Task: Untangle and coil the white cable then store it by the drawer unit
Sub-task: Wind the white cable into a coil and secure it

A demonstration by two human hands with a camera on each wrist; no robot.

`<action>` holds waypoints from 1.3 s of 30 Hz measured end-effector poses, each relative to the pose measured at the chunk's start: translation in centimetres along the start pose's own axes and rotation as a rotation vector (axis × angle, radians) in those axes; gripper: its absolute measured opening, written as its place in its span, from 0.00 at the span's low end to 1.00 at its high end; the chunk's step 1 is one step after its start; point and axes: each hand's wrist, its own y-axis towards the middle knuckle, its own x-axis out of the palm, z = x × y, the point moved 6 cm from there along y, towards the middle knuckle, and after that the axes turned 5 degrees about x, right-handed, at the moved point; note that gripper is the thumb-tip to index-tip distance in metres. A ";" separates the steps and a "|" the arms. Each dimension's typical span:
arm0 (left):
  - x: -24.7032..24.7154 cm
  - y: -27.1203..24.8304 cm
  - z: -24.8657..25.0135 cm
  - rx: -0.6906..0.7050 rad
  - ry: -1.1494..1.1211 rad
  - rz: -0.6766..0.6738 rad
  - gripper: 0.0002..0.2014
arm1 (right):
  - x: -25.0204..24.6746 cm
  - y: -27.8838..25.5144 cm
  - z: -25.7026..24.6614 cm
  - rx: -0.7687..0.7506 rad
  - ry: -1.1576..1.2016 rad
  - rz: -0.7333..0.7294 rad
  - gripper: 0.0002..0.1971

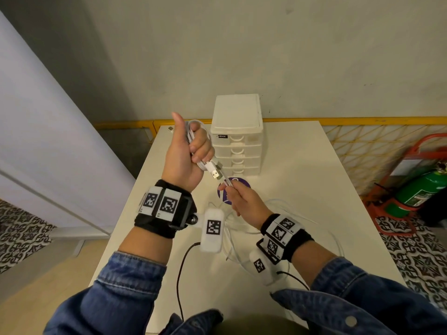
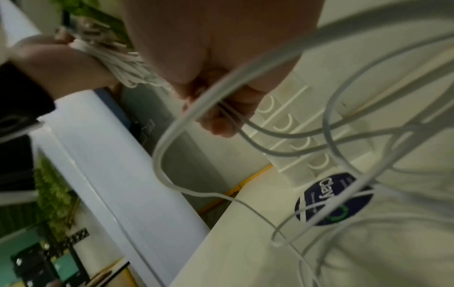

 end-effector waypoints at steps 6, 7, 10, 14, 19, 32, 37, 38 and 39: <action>-1.6 -0.3 0.5 0.207 0.346 0.244 0.20 | 0.7 -0.1 0.1 -0.030 -0.141 -0.021 0.15; -1.8 -0.5 0.5 0.238 0.435 0.270 0.19 | 0.7 -0.1 -0.1 -0.058 -0.190 -0.023 0.15; -2.1 -0.8 -0.1 0.319 0.794 0.287 0.20 | 1.0 -0.3 -1.0 -0.128 -0.280 -0.035 0.16; -2.5 -0.9 -2.4 0.314 1.284 0.115 0.16 | 0.6 -0.5 -2.4 -0.168 -0.319 -0.016 0.14; -3.6 -0.9 -4.4 0.124 1.549 0.069 0.20 | -0.9 -0.4 -2.8 -0.167 -0.273 0.037 0.08; -4.5 -3.2 -9.4 -0.601 1.078 -0.109 0.33 | -3.5 -0.8 -3.4 -0.156 -0.279 0.077 0.15; -3.7 -3.6 -9.6 -0.663 0.874 -0.097 0.33 | -4.9 -0.1 -3.7 -0.114 -0.218 0.083 0.19; -3.4 -3.6 -9.4 -0.672 0.877 -0.121 0.33 | -5.2 0.1 -3.6 -0.087 -0.200 0.068 0.18; -3.1 -3.7 -9.2 -0.681 0.889 -0.150 0.33 | -5.5 0.1 -3.5 -0.068 -0.191 0.048 0.17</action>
